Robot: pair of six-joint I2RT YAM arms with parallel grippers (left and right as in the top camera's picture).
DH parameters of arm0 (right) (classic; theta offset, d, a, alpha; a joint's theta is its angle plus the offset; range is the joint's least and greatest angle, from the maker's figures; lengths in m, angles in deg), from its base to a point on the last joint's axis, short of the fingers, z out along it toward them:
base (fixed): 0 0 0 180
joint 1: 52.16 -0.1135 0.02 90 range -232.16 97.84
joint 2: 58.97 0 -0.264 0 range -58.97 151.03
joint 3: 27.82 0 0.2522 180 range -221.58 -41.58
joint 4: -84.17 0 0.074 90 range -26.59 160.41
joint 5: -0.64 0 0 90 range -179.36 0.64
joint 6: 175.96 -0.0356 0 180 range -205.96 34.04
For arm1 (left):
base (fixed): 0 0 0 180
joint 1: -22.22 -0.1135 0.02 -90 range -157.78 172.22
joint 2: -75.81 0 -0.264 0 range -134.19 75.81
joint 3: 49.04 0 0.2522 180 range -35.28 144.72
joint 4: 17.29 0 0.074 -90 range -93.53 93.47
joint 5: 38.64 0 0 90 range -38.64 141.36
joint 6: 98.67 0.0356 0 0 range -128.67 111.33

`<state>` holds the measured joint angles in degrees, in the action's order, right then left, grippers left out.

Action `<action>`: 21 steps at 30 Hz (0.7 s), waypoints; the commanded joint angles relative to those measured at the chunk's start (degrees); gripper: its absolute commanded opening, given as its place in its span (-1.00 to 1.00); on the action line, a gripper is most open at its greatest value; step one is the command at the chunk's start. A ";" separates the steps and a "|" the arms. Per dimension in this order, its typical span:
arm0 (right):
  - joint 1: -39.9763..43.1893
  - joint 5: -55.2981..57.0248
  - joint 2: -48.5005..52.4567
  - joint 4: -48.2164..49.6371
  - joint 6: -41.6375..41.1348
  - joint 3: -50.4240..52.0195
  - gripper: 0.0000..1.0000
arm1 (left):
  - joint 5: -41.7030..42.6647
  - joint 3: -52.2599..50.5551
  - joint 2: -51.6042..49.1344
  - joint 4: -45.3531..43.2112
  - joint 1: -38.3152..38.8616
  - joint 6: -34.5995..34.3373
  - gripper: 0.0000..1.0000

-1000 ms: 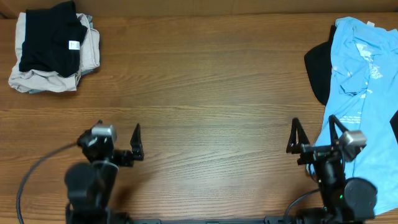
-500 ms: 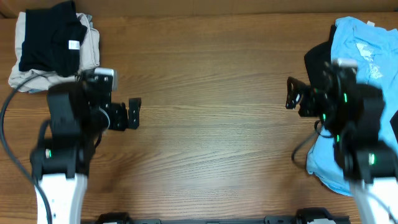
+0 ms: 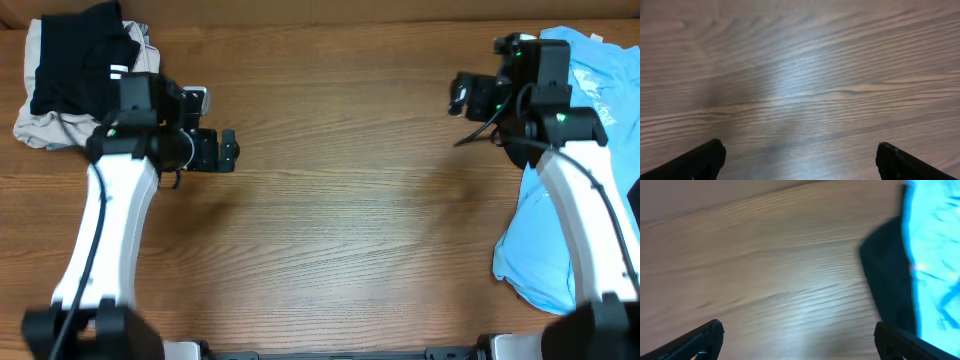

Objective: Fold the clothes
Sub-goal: 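Reach the right gripper to the light blue T-shirt and grasp it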

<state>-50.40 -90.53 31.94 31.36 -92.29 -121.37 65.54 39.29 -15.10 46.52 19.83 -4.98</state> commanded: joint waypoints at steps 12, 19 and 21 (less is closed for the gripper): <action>19.89 3.30 20.37 15.02 -7.41 -1.38 0.68 | 1.31 1.05 -3.58 -7.30 -0.09 -0.04 1.00; 22.84 3.69 27.85 17.44 -10.51 -1.38 0.35 | 1.33 1.05 -3.58 -9.40 -0.09 -2.67 1.00; 23.58 3.67 28.83 17.29 -12.26 -1.27 0.29 | 1.33 1.05 -3.58 -9.35 -0.09 -2.67 1.00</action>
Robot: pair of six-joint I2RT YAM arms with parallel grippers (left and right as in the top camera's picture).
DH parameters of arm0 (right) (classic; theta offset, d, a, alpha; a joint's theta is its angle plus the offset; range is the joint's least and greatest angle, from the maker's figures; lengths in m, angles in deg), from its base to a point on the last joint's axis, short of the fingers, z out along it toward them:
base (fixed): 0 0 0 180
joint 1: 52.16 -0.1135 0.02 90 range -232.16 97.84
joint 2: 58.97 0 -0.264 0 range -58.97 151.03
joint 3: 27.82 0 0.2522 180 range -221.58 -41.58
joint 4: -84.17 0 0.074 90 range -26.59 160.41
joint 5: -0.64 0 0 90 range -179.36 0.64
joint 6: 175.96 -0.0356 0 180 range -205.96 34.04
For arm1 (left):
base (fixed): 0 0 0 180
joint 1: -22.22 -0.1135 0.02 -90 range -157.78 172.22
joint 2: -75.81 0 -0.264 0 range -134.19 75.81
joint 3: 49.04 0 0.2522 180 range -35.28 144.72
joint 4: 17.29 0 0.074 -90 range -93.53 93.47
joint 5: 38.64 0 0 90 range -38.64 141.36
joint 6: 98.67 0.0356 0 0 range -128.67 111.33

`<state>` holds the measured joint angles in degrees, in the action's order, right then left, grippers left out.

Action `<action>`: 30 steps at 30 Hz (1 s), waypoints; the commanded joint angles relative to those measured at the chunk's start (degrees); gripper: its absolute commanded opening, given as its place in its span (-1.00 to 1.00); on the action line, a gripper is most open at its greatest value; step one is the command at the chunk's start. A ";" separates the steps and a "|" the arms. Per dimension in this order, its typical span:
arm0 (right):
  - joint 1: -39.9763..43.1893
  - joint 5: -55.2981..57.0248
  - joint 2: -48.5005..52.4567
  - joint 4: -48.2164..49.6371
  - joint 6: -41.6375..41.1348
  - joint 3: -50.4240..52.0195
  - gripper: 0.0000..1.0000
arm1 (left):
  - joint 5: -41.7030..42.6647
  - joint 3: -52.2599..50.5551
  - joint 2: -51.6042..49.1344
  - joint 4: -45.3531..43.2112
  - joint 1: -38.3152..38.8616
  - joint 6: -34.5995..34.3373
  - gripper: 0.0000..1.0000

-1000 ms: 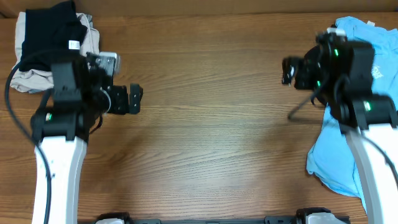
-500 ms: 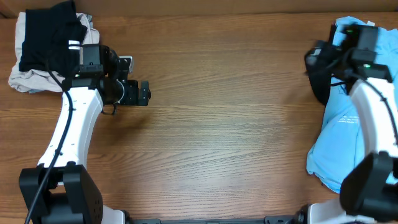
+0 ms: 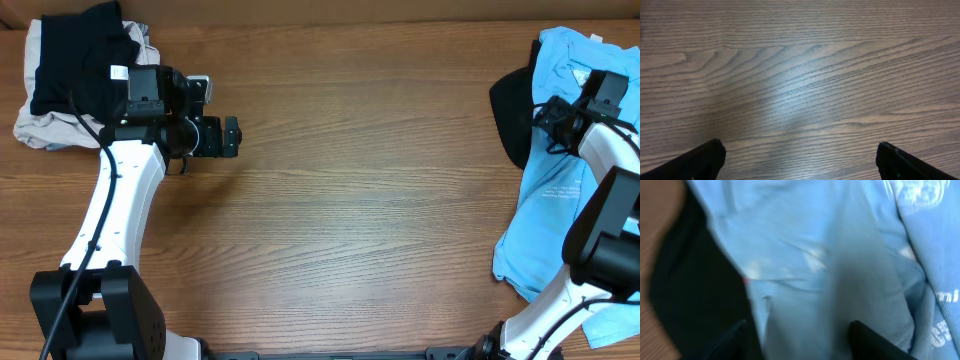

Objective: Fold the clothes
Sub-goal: 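Reach the right gripper to the light blue T-shirt and grasp it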

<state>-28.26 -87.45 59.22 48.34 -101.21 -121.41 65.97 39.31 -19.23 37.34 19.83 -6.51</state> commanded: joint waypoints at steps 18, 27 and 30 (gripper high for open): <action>2.86 -2.21 1.31 -1.33 -6.03 -1.38 -0.93 | 0.24 1.03 0.55 -0.85 -0.09 -1.07 0.95; 1.36 -20.87 -12.66 -2.95 -0.13 -1.88 -0.92 | -0.17 6.62 0.57 -1.01 -1.11 -0.90 0.94; -1.97 -21.55 -16.63 -7.48 0.81 -3.89 -0.93 | -1.75 11.50 0.57 1.97 -2.58 -0.87 0.94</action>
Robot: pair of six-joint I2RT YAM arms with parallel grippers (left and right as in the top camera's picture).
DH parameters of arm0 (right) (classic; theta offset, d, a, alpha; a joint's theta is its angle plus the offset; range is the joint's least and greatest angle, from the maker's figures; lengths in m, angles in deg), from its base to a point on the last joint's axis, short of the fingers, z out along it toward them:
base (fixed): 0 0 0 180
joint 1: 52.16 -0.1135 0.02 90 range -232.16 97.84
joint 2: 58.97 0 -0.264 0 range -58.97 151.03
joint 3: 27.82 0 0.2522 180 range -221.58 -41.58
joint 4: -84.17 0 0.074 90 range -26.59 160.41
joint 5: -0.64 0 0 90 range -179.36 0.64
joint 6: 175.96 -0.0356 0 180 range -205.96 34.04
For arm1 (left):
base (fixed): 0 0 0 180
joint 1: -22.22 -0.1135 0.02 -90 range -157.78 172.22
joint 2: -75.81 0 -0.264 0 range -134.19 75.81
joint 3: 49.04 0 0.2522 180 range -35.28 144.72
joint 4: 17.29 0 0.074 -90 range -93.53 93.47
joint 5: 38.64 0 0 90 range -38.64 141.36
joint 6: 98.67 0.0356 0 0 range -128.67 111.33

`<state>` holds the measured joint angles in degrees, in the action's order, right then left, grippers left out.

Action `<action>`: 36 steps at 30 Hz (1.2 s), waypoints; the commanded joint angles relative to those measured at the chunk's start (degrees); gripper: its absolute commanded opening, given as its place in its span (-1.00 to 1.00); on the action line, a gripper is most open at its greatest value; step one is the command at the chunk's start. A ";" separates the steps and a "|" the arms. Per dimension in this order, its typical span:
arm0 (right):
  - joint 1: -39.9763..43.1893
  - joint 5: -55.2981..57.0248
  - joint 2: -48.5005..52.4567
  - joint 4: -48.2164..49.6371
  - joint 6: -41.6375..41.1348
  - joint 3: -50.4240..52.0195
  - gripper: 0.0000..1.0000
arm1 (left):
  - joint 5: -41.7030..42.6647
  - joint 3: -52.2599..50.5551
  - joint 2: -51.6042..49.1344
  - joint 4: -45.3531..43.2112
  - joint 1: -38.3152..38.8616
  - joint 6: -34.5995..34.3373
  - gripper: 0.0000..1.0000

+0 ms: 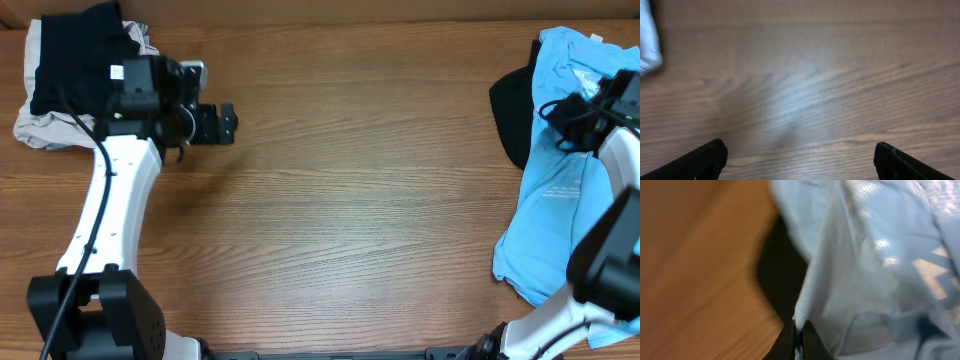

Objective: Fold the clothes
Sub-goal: 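Reach the right gripper to the light blue T-shirt and grasp it, then drag the blue T-shirt with the right gripper to the table center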

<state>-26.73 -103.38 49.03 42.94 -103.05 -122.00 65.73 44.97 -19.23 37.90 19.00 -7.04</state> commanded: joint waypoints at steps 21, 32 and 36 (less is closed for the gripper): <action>-72.13 -5.92 -7.48 -1.84 3.87 -7.52 -0.84 | -6.75 15.61 0.55 7.48 -16.70 4.28 0.97; -72.83 -2.71 -12.02 -10.80 -1.49 -7.52 0.04 | -9.22 15.61 0.55 9.11 -16.46 7.02 0.98; -60.81 -1.86 -13.35 -17.46 -2.47 -7.52 0.11 | -2.21 15.61 0.52 9.14 -13.92 10.91 0.89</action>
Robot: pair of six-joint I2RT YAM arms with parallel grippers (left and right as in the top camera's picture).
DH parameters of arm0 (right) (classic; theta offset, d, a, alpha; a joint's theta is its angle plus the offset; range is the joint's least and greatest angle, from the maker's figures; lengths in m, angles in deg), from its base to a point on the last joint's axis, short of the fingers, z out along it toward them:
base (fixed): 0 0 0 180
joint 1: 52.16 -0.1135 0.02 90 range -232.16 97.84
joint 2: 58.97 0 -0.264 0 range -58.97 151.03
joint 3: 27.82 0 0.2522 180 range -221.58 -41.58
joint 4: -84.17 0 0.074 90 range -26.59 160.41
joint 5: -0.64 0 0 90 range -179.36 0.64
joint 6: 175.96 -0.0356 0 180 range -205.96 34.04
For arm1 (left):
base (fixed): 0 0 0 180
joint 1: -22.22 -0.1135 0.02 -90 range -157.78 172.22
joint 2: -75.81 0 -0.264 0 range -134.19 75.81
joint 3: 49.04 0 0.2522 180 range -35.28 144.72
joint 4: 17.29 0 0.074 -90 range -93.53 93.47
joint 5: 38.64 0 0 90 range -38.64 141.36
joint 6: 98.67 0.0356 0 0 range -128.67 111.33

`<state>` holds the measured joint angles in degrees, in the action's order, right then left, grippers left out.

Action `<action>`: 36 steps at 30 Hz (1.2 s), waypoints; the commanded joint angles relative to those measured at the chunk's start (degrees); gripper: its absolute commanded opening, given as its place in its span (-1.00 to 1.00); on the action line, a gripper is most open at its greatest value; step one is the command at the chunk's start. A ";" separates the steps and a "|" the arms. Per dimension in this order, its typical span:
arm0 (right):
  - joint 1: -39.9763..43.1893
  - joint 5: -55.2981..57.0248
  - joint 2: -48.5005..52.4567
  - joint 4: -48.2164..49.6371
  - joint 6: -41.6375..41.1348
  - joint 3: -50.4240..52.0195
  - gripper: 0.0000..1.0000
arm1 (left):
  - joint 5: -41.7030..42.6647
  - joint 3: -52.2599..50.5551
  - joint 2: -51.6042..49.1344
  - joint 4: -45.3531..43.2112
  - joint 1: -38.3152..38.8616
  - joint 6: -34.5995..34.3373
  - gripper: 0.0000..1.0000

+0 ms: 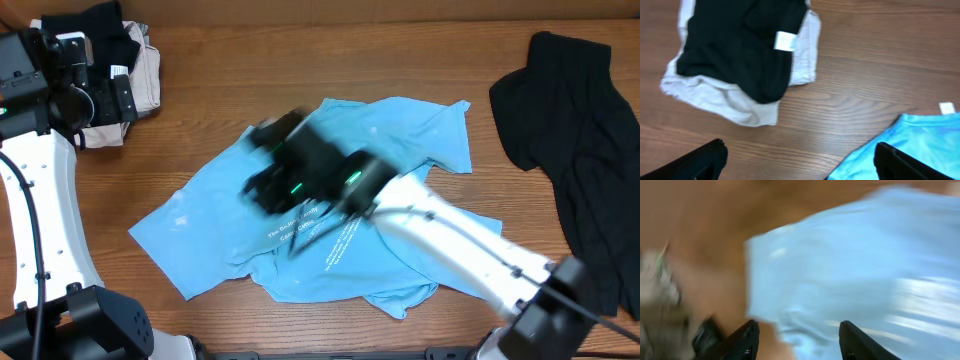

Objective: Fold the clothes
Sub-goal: 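Drag the blue T-shirt with the right gripper to the table center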

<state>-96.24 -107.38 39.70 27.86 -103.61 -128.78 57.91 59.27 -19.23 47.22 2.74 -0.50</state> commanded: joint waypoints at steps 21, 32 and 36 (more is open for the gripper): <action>46.51 6.88 -3.08 -14.86 1.62 -0.50 0.35 | -2.45 1.31 -20.06 -14.73 40.48 14.36 0.94; 46.93 7.06 -2.80 -14.99 2.89 0.35 0.36 | -10.64 1.31 -31.10 -23.61 46.62 11.72 0.93; 46.93 7.06 -2.75 -14.86 2.89 1.49 0.38 | -12.94 1.31 -33.27 -26.47 45.99 8.48 0.93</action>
<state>-49.49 -100.87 37.89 12.67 -101.19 -128.52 47.88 59.75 -50.24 22.19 49.36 11.21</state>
